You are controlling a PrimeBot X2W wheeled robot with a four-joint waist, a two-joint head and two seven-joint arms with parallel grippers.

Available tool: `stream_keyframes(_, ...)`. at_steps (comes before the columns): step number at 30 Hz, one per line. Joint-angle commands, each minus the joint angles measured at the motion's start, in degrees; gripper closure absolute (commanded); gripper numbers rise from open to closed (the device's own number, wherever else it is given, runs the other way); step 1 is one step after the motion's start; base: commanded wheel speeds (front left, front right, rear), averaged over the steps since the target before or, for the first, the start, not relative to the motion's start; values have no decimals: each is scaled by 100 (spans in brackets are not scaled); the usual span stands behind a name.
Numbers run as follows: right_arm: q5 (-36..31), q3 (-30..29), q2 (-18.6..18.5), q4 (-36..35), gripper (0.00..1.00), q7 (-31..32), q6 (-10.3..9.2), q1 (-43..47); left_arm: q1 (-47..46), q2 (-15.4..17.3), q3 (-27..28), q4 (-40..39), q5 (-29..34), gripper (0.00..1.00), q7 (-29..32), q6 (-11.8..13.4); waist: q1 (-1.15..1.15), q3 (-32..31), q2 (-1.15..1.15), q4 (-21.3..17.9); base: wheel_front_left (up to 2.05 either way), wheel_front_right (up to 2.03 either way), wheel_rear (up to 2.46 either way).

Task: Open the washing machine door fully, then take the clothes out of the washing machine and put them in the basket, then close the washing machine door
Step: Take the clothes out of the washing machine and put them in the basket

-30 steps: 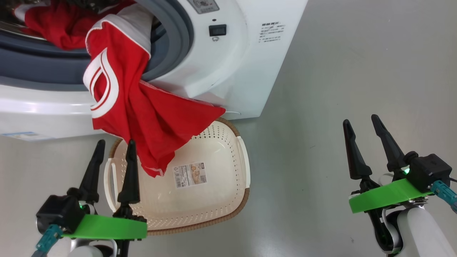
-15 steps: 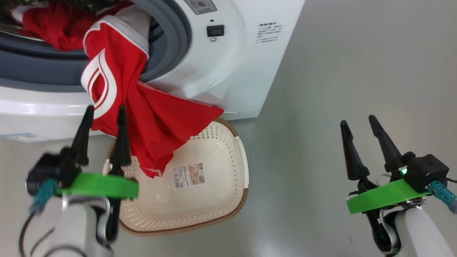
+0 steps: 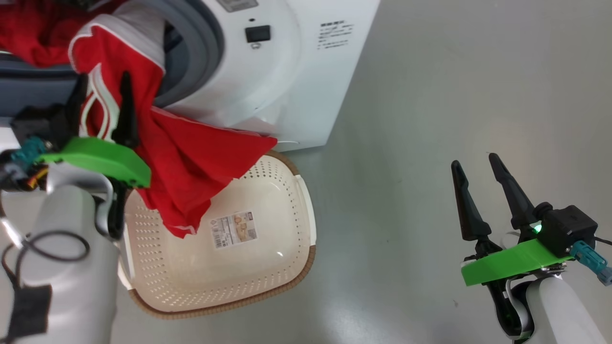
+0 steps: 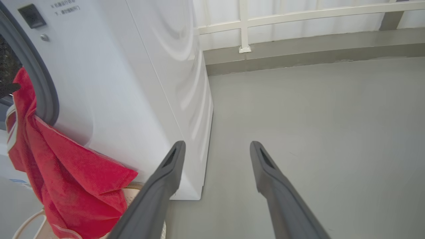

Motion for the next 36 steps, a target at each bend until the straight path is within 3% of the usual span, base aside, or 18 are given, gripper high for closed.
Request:
stream_keyframes(1,16,146,7,-137,0,-37,36,-70,-138,270,167,35,35,0,-22,6,0,59,0,-71,0,0,0)
stream_keyframes(8,22,127,21,-151,0,-37,36,-109,-711,447,95,1182,102,0,-22,-13,0,98,0,-199,0,0,0)
stream_keyframes(9,25,120,22,-151,0,-37,36,-109,-762,459,97,1280,91,11,-22,-18,0,98,0,-203,0,0,0)
stream_keyframes(10,26,114,24,-150,0,-37,36,-108,-801,470,94,1346,87,48,-22,-22,0,95,0,-204,0,0,0)
stream_keyframes(13,19,93,27,-145,0,-37,36,-101,-866,503,87,1459,77,100,-22,-36,0,82,0,-194,0,0,0)
stream_keyframes(20,8,59,32,-153,0,-37,36,-94,-596,441,131,1164,4,100,-22,-64,0,42,0,-114,0,0,0)
stream_keyframes(27,8,27,36,-170,0,-37,36,-70,322,157,162,494,-114,100,-22,-81,0,16,0,-29,0,0,0)
stream_keyframes(36,41,-4,37,-186,0,-37,36,-63,1491,-188,-338,78,-499,100,-22,-84,0,69,0,90,0,0,0)
